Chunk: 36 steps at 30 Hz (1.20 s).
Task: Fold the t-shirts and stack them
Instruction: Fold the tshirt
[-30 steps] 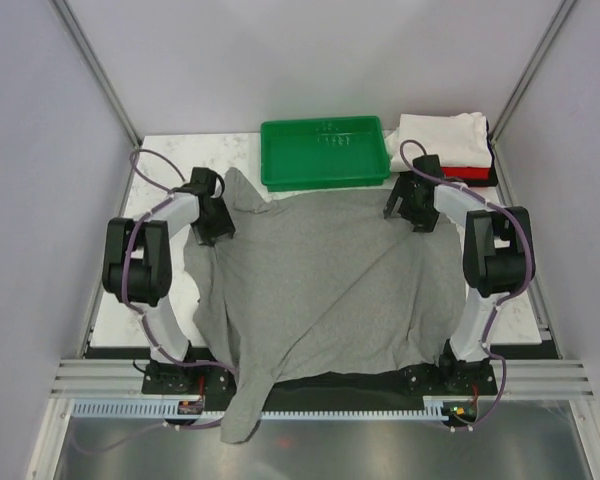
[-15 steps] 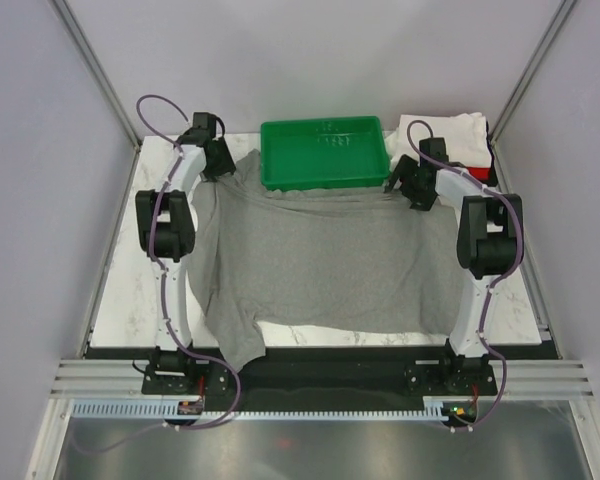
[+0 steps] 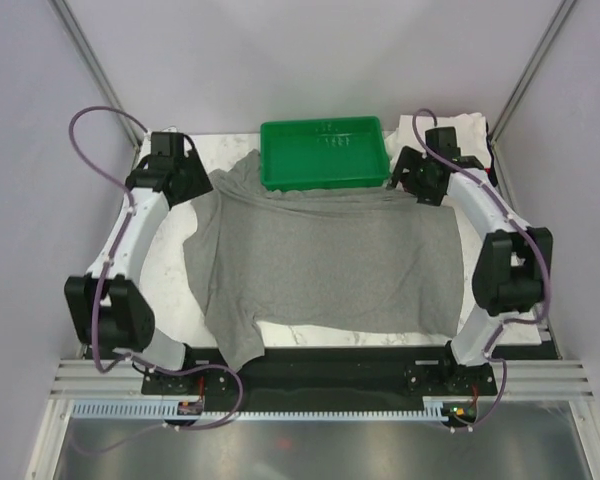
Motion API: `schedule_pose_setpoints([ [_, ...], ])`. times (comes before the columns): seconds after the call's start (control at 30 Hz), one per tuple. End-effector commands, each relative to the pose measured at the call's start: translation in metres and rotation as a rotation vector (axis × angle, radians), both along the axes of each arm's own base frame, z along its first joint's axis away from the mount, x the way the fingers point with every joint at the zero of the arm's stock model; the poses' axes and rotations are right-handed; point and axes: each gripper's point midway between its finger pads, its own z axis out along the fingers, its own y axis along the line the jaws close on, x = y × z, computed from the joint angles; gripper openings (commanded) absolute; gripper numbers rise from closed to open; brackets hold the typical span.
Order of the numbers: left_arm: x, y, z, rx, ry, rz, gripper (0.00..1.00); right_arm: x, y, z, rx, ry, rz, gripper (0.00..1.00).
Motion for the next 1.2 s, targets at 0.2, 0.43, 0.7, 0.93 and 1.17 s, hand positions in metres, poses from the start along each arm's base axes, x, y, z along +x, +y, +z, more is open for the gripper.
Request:
schedule_pose_setpoints([
  [0.2, -0.090, -0.026, -0.078, -0.195, 0.047, 0.012, 0.64, -0.125, -0.020, -0.042, -0.123, 0.124, -0.102, 0.98],
  [0.43, -0.095, -0.037, -0.127, -0.262, 0.119, 0.017, 0.63, -0.134, -0.034, -0.080, -0.163, 0.209, -0.102, 0.98],
  [0.7, -0.083, 0.012, -0.176, -0.163, 0.215, 0.250, 0.63, -0.093, -0.059, -0.115, -0.248, 0.287, -0.128, 0.98],
  [0.93, -0.027, 0.044, -0.179, -0.150, 0.211, 0.310, 0.62, -0.029, -0.059, -0.117, -0.228, 0.261, -0.118, 0.98],
  [1.17, -0.011, 0.039, -0.141, -0.171, 0.155, 0.257, 0.62, -0.019, -0.051, -0.099, -0.191, 0.234, -0.089, 0.98],
])
